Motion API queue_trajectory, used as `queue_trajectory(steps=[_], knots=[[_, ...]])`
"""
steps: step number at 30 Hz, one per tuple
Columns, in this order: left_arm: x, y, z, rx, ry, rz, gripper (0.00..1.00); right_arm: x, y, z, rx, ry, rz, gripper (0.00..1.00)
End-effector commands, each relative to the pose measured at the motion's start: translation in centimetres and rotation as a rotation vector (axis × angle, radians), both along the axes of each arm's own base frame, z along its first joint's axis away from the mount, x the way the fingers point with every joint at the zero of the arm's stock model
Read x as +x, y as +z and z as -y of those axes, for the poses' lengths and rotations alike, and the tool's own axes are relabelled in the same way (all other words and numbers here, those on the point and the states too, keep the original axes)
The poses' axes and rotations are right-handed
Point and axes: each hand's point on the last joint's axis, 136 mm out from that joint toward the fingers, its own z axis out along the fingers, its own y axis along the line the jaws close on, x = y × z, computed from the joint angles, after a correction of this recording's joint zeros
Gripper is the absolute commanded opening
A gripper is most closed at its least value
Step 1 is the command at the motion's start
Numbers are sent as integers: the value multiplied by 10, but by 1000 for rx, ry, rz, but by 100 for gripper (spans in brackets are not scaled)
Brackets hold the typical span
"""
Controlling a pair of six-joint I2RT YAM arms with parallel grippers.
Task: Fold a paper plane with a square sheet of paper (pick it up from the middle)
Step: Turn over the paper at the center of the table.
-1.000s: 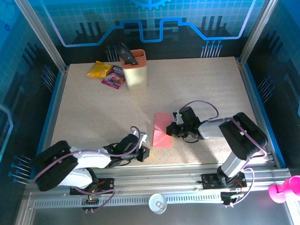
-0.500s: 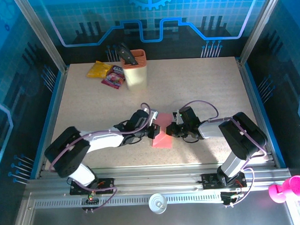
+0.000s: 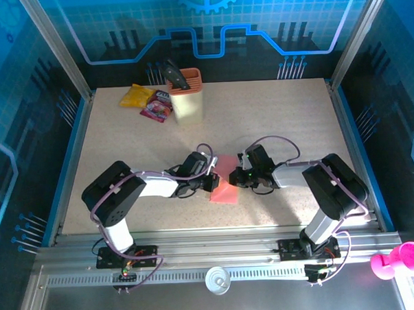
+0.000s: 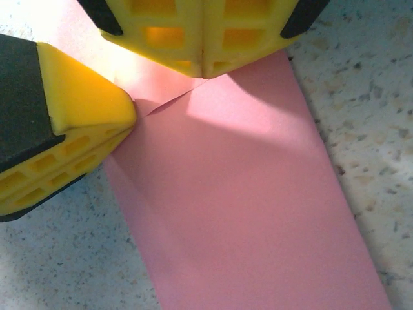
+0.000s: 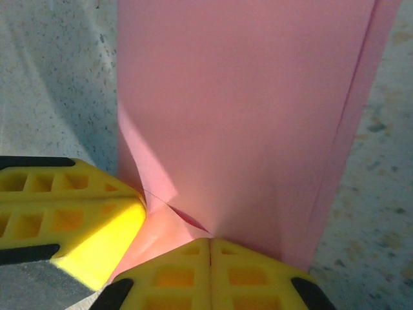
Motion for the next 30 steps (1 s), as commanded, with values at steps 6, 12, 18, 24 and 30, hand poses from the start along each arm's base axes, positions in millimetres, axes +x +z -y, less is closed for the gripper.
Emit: queue_trajectory(steps=[6, 12, 18, 24, 30], knots=[[-11, -20, -8, 1, 2, -48, 0, -18, 28, 33, -113, -62, -5, 41], [-15, -23, -11, -6, 13, -56, 0, -43, 17, 40, -116, -110, -30, 42], [-17, -27, -12, -3, 14, -61, 0, -57, 9, 27, -113, -98, -48, 43], [-17, -28, -12, -2, 12, -60, 0, -59, 3, 7, -90, -76, -61, 42], [-19, -30, -14, 0, 12, -63, 0, -48, 8, 0, -39, -103, -30, 39]])
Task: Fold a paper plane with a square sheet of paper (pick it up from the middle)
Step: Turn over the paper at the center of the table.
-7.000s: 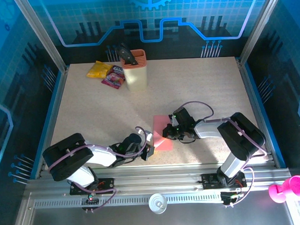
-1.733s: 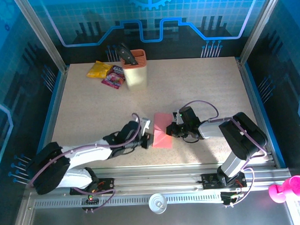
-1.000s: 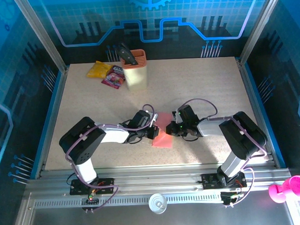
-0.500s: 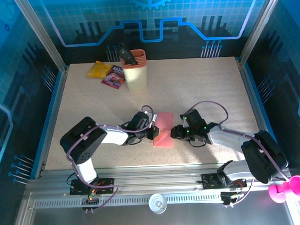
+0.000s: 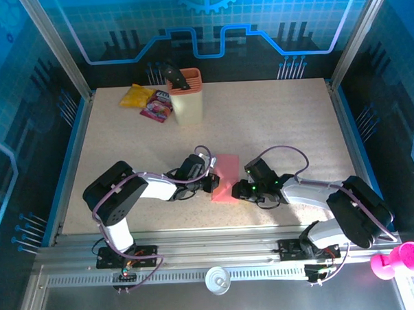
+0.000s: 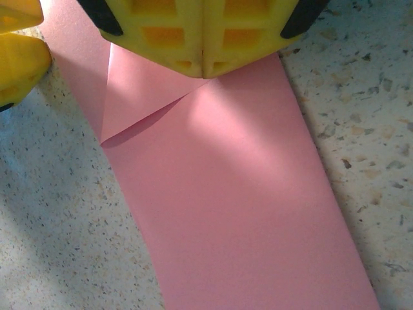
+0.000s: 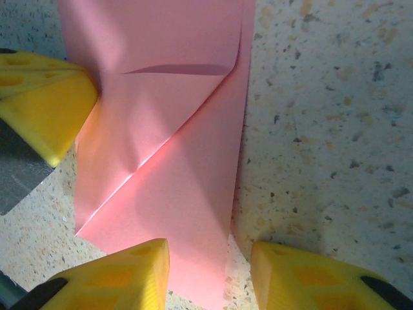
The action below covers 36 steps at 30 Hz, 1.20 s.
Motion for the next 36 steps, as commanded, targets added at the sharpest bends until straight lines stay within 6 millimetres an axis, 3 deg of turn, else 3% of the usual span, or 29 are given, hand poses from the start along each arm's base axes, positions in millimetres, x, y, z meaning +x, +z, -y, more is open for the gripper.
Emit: queue_trajectory(steps=[1, 12, 24, 33, 36], knots=[[-18, -30, -15, 60, 0, -94, 0, 13, 6, -19, 76, -7, 45, 38], [-18, -29, -15, 58, 0, -91, 0, 19, 14, -23, 112, -16, 57, 30], [-19, -32, -16, 64, -3, -97, 0, 18, 22, -26, 137, -20, 74, 30], [-20, -32, -17, 68, -5, -98, 0, 19, 3, -26, 133, -43, 32, 49], [-19, -31, -17, 66, -4, -97, 0, 18, -2, -23, 137, -56, 27, 50]])
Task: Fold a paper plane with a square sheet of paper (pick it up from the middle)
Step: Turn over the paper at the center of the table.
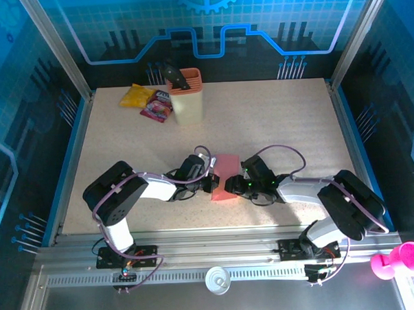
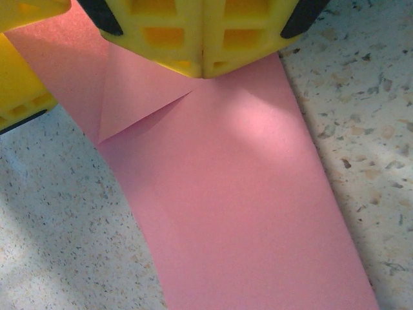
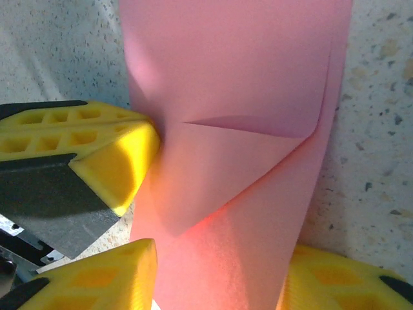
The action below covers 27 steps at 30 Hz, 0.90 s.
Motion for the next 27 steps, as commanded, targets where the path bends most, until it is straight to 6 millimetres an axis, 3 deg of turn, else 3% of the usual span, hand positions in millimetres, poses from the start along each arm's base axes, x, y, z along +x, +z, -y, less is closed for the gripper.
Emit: queue_trajectory(steps=[1, 8, 18, 22, 25, 27], knots=[[-20, -32, -17, 72, -5, -102, 0, -3, -10, 2, 14, -15, -15, 49], [-19, -31, -16, 72, -6, -101, 0, 11, -9, 7, 81, -65, 21, 32], [-20, -21, -16, 56, -5, -95, 0, 30, -6, 0, 177, -94, 65, 34], [-20, -15, -17, 51, -3, -86, 0, 34, -7, -3, 217, -104, 67, 17], [-21, -9, -17, 42, 0, -82, 0, 34, -7, -6, 249, -104, 69, 12], [-21, -5, -17, 35, 4, -77, 0, 34, -8, -6, 255, -103, 67, 2]])
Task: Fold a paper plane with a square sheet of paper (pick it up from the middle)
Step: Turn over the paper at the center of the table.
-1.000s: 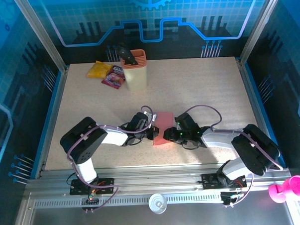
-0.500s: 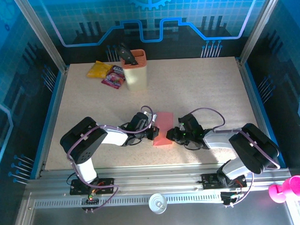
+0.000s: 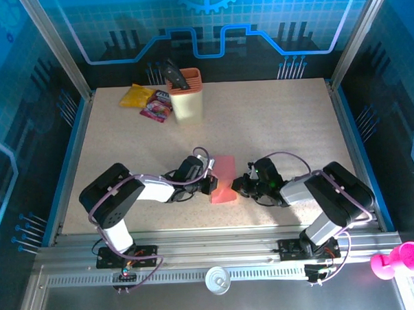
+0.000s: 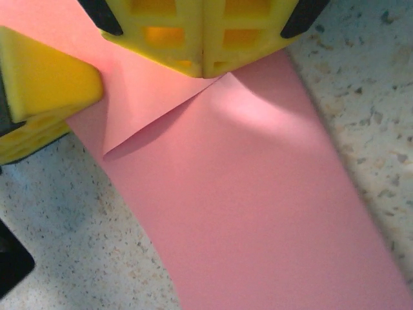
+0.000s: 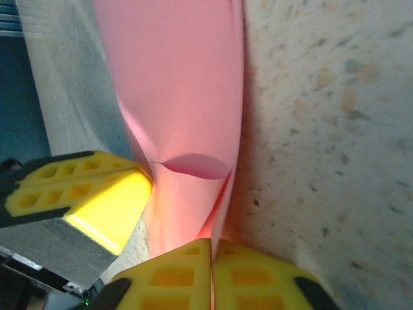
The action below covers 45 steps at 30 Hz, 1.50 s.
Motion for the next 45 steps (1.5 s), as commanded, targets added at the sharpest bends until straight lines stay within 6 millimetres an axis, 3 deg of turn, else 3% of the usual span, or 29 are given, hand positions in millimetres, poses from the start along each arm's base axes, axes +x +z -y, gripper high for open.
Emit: queue_trajectory(steps=[1, 10, 12, 14, 20, 23, 27, 31, 36, 45], knots=[[-12, -3, -10, 15, 4, -55, 0, 21, 4, -8, 16, -37, 100, 0], [-3, 29, -4, -42, 34, -26, 0, 17, 14, -2, -37, -19, 104, 0], [-1, 34, -1, -49, 29, -22, 0, 18, 20, -3, -44, -5, 117, 16], [1, 35, 2, -55, 23, -23, 0, 19, 25, -4, -44, -1, 129, 24], [0, 28, 5, -50, 11, -37, 0, 25, 34, -8, -46, 13, 154, 28], [0, 26, 5, -46, 13, -40, 0, 29, 35, -11, -39, 13, 161, 21], [1, 26, 2, -37, 18, -38, 0, 34, 37, -14, -5, 4, 178, 0], [2, 33, 0, -41, 32, -26, 0, 35, 41, -10, 3, -10, 182, 0], [9, 44, -11, -64, 99, -15, 0, 33, 55, 10, -55, -33, 186, 0], [11, 61, -42, -114, 220, -14, 11, 22, 91, 63, -395, 10, 178, 0]])
